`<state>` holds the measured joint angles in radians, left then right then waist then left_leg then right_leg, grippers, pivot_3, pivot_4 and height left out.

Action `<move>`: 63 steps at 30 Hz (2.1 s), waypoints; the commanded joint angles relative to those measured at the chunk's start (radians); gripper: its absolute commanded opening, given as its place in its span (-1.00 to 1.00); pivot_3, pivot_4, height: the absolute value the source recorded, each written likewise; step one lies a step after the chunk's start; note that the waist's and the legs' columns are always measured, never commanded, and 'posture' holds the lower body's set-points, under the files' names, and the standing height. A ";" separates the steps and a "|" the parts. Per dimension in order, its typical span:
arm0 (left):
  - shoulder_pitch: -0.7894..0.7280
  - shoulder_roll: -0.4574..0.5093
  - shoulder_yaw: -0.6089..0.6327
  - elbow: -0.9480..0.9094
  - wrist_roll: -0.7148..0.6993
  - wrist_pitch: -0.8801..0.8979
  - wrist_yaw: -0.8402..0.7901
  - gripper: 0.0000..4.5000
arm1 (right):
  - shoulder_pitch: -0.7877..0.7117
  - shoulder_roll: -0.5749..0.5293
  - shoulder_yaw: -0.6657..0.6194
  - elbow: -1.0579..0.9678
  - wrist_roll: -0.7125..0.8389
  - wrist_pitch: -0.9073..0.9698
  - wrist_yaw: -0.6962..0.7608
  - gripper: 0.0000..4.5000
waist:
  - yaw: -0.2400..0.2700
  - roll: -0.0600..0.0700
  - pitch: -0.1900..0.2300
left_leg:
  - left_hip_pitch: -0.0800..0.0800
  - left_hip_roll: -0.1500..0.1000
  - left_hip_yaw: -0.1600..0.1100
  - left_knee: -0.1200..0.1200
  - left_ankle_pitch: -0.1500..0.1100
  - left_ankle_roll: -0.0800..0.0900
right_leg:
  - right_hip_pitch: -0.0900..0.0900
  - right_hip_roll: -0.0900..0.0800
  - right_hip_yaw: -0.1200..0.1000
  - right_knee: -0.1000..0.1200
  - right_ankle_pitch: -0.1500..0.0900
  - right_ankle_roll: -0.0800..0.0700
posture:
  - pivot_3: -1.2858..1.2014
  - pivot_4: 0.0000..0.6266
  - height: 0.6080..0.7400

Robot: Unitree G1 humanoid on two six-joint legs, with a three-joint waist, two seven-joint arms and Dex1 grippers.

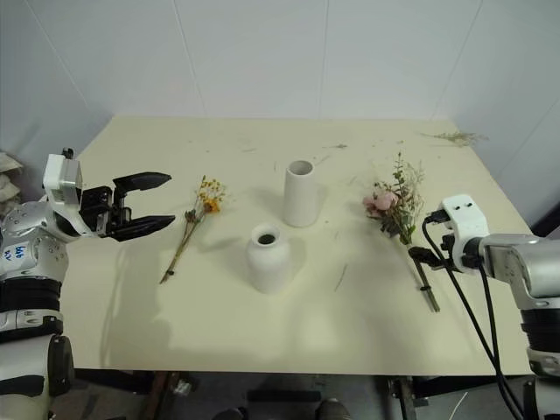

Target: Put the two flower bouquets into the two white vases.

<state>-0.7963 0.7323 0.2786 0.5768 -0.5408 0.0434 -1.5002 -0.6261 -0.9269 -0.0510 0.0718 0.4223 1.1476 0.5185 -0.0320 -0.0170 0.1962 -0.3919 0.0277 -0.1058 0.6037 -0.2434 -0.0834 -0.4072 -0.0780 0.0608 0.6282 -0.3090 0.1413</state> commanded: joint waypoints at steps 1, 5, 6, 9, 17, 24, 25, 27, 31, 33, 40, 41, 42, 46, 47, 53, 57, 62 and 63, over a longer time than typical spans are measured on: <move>0.010 0.028 0.035 -0.062 -0.036 0.013 -0.012 0.98 | -0.060 0.014 0.028 0.083 -0.050 -0.082 0.037 1.00 | 0.000 0.000 0.000 | -0.001 0.000 0.000 0.000 0.000 0.000 | -0.001 0.000 0.000 0.000 0.000 0.000 | 0.03 -0.52 1.00; 0.027 0.033 0.040 -0.083 -0.037 0.019 -0.003 0.98 | -0.108 0.045 0.059 0.170 -0.083 -0.139 0.068 1.00 | 0.000 0.000 0.000 | -0.002 0.000 0.001 0.000 0.000 0.000 | -0.002 0.000 0.000 0.000 0.000 0.000 | 0.03 -0.52 1.00; 0.028 0.033 0.041 -0.085 -0.036 0.019 -0.001 0.98 | -0.118 0.051 0.063 0.186 -0.090 -0.147 0.075 1.00 | 0.000 0.000 0.000 | -0.002 0.000 0.001 0.000 0.000 0.000 | -0.002 0.000 0.000 0.000 0.000 0.000 | 0.03 -0.52 1.00; 0.047 0.036 0.051 -0.107 -0.038 0.021 0.011 0.99 | -0.144 0.069 0.095 0.250 -0.130 -0.171 0.079 0.92 | 0.000 0.000 0.000 | -0.002 0.000 0.001 0.000 0.000 0.000 | -0.002 0.000 0.000 0.000 0.000 0.000 | 0.03 -0.52 1.00; 0.080 0.040 0.067 -0.149 -0.046 0.032 0.031 1.00 | -0.161 0.096 0.098 0.305 -0.174 -0.198 0.090 -0.18 | 0.000 0.000 0.000 | -0.002 0.000 0.001 0.000 0.000 0.000 | -0.003 0.000 0.001 0.000 0.000 0.000 | 0.03 -0.52 1.00; 0.087 0.041 0.070 -0.154 -0.048 0.034 0.038 1.00 | -0.158 0.110 0.051 0.256 -0.175 -0.222 0.072 -0.97 | -0.001 0.000 0.000 | -0.002 0.000 0.002 0.000 0.000 0.000 | -0.003 0.000 0.001 0.000 0.000 0.000 | 0.03 -0.52 1.00; 0.087 0.040 0.070 -0.154 -0.046 0.034 0.043 1.00 | -0.159 0.114 0.035 0.245 -0.176 -0.238 0.058 -0.97 | -0.001 0.000 0.000 | -0.002 0.000 0.002 0.000 0.000 0.000 | -0.003 0.000 0.001 0.000 0.000 0.000 | 0.03 -0.52 1.00; 0.082 0.038 0.066 -0.146 -0.028 0.031 0.076 1.00 | -0.169 0.124 -0.002 0.234 -0.182 -0.273 0.022 -0.97 | -0.001 0.000 0.000 | -0.002 0.000 0.002 0.000 0.000 0.000 | -0.003 0.000 0.001 0.000 0.000 0.000 | 0.03 -0.52 1.00; 0.061 0.022 0.052 -0.130 -0.011 0.025 0.130 1.00 | -0.214 0.149 -0.076 0.218 -0.180 -0.359 -0.044 -0.97 | -0.001 0.001 0.000 | -0.002 0.000 0.002 0.000 0.000 0.000 | -0.003 0.000 0.001 0.001 0.000 0.000 | 0.03 -0.52 1.00; 0.047 0.014 0.050 -0.121 -0.010 0.028 0.158 1.00 | -0.249 0.168 -0.107 0.221 -0.177 -0.404 -0.073 -0.97 | -0.001 0.001 0.001 | -0.002 0.000 0.002 0.000 0.000 0.000 | -0.003 0.000 0.001 0.001 0.000 0.000 | 0.03 -0.52 1.00; -0.003 -0.025 0.034 -0.083 -0.002 0.029 0.219 1.00 | -0.359 0.255 -0.152 0.252 -0.183 -0.657 -0.110 -0.97 | -0.003 0.001 0.001 | -0.002 0.000 0.002 0.000 0.000 0.000 | -0.003 0.000 0.001 0.001 0.000 0.000 | 0.03 -0.52 1.00; -0.010 -0.031 0.035 -0.077 -0.005 0.025 0.221 1.00 | -0.379 0.271 -0.157 0.266 -0.186 -0.708 -0.119 -0.97 | -0.004 0.001 0.001 | -0.002 0.000 0.003 0.000 0.000 0.000 | -0.003 0.000 0.001 0.001 0.000 0.000 | 0.03 -0.52 1.00; -0.019 -0.039 0.034 -0.071 -0.006 0.032 0.232 1.00 | -0.412 0.291 -0.156 0.291 -0.187 -0.738 -0.127 -0.97 | -0.006 0.001 0.001 | -0.002 0.000 0.003 0.000 0.000 0.000 | -0.003 0.000 0.002 0.001 0.000 0.000 | 0.03 -0.52 1.00; -0.031 -0.044 0.027 -0.068 -0.007 0.060 0.239 1.00 | -0.500 0.337 -0.126 0.380 -0.224 -0.806 -0.156 -0.97 | -0.013 0.002 0.001 | -0.002 0.000 0.003 0.000 0.000 -0.001 | -0.004 0.000 0.002 0.002 0.000 0.000 | 0.03 -0.52 1.00; -0.031 -0.041 0.023 -0.066 0.000 0.061 0.243 1.00 | -0.516 0.349 -0.119 0.401 -0.231 -0.843 -0.155 -0.97 | -0.016 0.002 0.001 | -0.002 0.000 0.003 0.000 0.000 -0.001 | -0.004 0.000 0.002 0.002 0.000 0.000 | 0.03 -0.52 1.00; -0.020 -0.022 0.027 -0.062 0.008 0.059 0.231 1.00 | -0.600 0.474 -0.144 0.557 -0.189 -1.170 -0.059 -0.97 | -0.033 0.002 0.001 | -0.002 0.000 0.003 -0.002 0.001 -0.001 | -0.004 0.000 0.002 0.002 0.000 0.000 | 0.03 -0.52 1.00; -0.011 -0.007 0.034 -0.070 0.013 0.069 0.244 1.00 | -0.651 0.533 -0.142 0.667 -0.174 -1.336 0.021 -0.97 | -0.049 0.003 0.002 | -0.001 0.000 0.003 -0.002 0.002 -0.003 | -0.004 0.000 0.002 0.007 0.000 0.000 | 0.03 -0.52 1.00; 0.025 0.002 0.044 -0.104 0.004 0.066 0.253 1.00 | -0.741 0.627 -0.122 0.807 -0.177 -1.425 0.076 -0.97 | -0.059 0.003 0.002 | 0.000 0.000 0.003 -0.003 0.003 -0.005 | -0.004 0.000 0.003 0.008 0.000 0.000 | 0.03 -0.52 1.00; 0.033 0.004 0.046 -0.113 0.001 0.067 0.256 1.00 | -0.755 0.642 -0.123 0.831 -0.178 -1.434 0.081 -0.97 | -0.061 0.003 0.002 | 0.001 0.001 0.004 -0.004 0.003 -0.005 | -0.004 0.000 0.003 0.009 0.000 0.000 | 0.03 -0.52 1.00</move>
<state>-0.7706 0.7191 0.3000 0.5086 -0.5283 0.1114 -1.2541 -1.3376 -0.2956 -0.1649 0.8899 0.2312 -0.2459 0.5840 -0.0926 -0.0140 0.1980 -0.3911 0.0285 -0.1023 0.5993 -0.2406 -0.0883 -0.4117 -0.0779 0.0639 0.6374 -0.3089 0.1416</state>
